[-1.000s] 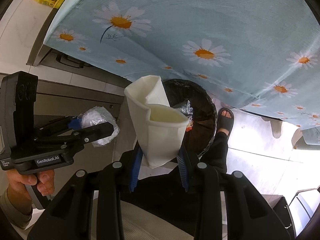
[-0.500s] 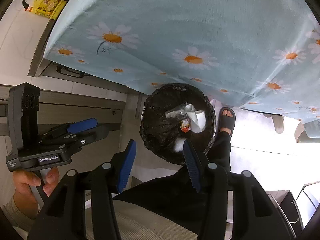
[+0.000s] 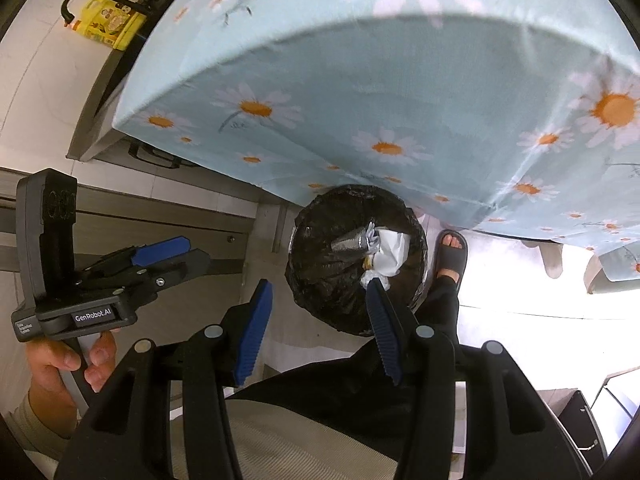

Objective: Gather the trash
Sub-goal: 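Raise both tools back over the counter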

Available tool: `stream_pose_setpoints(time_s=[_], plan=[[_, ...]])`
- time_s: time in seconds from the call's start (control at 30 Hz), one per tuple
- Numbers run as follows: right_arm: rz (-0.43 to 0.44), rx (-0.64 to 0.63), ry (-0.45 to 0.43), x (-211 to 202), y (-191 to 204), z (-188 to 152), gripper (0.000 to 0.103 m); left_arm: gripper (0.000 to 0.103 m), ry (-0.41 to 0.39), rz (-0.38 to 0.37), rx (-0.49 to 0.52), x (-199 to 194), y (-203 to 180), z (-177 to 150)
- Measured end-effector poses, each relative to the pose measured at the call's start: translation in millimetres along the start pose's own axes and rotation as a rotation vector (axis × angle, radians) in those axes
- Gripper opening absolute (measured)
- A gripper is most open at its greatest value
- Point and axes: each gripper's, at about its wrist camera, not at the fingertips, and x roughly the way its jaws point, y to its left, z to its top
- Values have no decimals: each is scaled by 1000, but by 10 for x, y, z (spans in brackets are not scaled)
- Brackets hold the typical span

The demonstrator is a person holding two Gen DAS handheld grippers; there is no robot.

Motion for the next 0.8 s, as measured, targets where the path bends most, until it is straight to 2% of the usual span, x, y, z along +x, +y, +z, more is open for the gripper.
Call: stream_pose_setpoints(time_s=[0.5, 0.8], plan=[[-2, -64, -160, -703, 323, -2, 54, 66, -160, -13, 90, -774, -277, 71], [-22, -95, -259, -1086, 360, 218, 54, 66, -237, -18, 160, -1127, -523, 322]])
